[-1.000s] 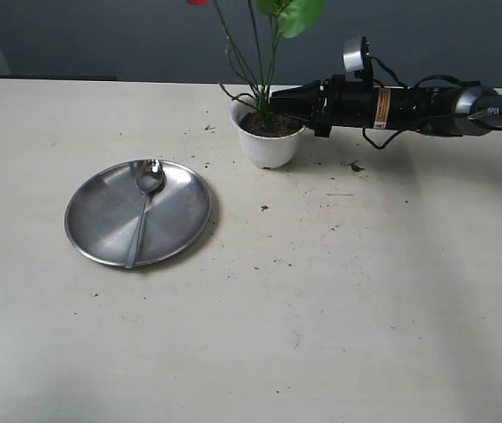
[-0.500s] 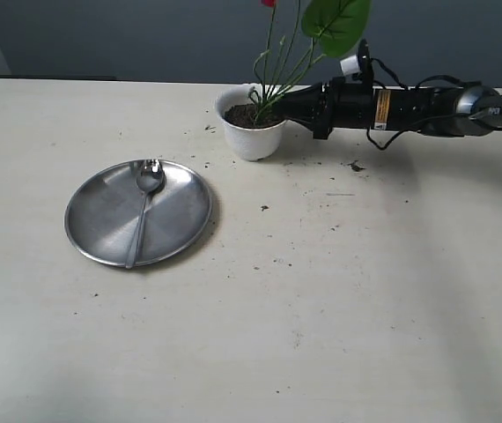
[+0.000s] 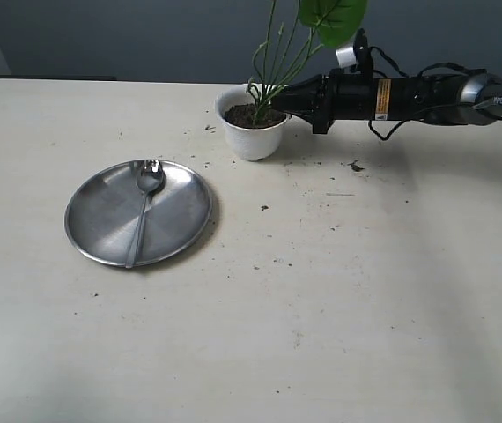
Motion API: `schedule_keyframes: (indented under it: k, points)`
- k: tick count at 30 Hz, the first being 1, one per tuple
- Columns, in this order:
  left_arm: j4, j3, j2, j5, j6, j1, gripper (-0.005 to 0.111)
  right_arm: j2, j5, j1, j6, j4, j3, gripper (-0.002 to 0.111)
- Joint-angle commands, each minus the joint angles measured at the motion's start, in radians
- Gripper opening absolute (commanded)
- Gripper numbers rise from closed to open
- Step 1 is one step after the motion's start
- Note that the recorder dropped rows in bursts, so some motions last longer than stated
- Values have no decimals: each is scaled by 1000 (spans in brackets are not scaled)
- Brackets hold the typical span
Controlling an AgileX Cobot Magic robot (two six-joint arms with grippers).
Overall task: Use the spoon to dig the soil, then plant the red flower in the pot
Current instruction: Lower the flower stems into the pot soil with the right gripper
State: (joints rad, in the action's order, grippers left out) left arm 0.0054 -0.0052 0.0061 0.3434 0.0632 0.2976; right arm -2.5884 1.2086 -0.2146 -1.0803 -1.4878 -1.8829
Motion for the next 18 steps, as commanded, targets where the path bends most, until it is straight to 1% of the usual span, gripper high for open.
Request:
schedule_keyframes:
  k: [1, 5, 9, 18]
  points:
    - [0, 5, -6, -8, -1, 0, 0, 14, 12, -6, -18, -9, 2, 17]
    - [0, 5, -6, -8, -1, 0, 0, 14, 10, -33, -18, -20, 2, 17]
    - [0, 5, -6, -8, -1, 0, 0, 14, -51, -65, -18, -36, 2, 17]
    - [0, 5, -6, -8, -1, 0, 0, 32, -81, -76, -18, -21, 2, 17]
